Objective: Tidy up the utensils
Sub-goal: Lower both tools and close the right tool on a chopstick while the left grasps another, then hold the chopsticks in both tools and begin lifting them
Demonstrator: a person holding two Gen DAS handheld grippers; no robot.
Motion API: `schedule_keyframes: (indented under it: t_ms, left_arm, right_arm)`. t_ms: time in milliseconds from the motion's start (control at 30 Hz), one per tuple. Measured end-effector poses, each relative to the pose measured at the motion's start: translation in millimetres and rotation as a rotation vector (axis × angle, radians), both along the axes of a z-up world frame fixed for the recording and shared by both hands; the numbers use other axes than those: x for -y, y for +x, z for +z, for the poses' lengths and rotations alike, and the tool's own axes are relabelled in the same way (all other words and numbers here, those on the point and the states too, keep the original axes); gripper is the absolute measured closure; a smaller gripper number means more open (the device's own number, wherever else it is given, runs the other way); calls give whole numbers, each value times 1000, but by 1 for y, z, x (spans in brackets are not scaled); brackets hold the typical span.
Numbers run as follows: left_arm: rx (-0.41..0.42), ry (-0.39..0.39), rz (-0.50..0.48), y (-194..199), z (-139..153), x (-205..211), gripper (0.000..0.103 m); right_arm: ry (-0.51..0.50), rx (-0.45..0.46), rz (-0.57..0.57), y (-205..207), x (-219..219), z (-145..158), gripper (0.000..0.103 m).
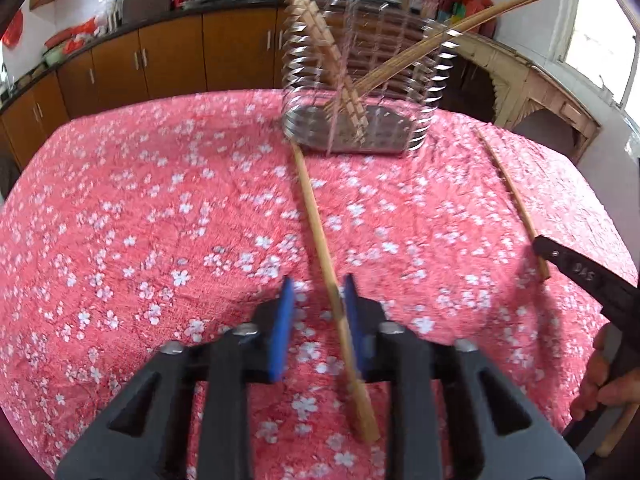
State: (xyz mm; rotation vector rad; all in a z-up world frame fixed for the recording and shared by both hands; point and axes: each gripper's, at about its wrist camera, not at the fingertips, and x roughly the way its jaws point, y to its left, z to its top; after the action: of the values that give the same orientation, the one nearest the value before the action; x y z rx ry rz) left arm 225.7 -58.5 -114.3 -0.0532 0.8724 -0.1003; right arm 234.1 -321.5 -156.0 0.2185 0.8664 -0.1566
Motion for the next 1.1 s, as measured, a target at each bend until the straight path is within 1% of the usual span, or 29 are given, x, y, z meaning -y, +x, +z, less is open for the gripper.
schedule_keyframes:
  t_ms: [67,167,267,333,367,433,467,533,967,1100]
  left_arm:
    - [-3,22,20,2,-1,-6,96]
    - [-4,47,78,10,0,-29,96]
    - [-4,59,135,19,0,-62,96]
    - [-4,75,137,26,0,-77,96]
    - [-4,52,122,30,1,-85,96]
    - [-3,42,76,35,1,-92,96]
    - [-2,30,59,36,1,-95,96]
    - [-2,5,57,37,1,-100,96]
    - [-2,8,58,37,2,-98,95]
    - [1,-14,74,33,2,-103,94]
  right_arm:
    - [-1,0,0,7,1,-2,95]
    - [2,0,-9,15,4,-4,95]
    - [-5,2,-24,18,11,-4,95]
    - [-5,3,-37,21,17,-4,95]
    - [-4,4,-39,22,18,-4,95]
    - [-4,6,-40,22,19,-5,95]
    - [-5,5,-39,21,20,-5,95]
    - [-7,4,-39,22,21,-6,95]
    - [-8,4,-39,23,21,-5,95]
    - [-38,-4,-24,20,20,-6,95]
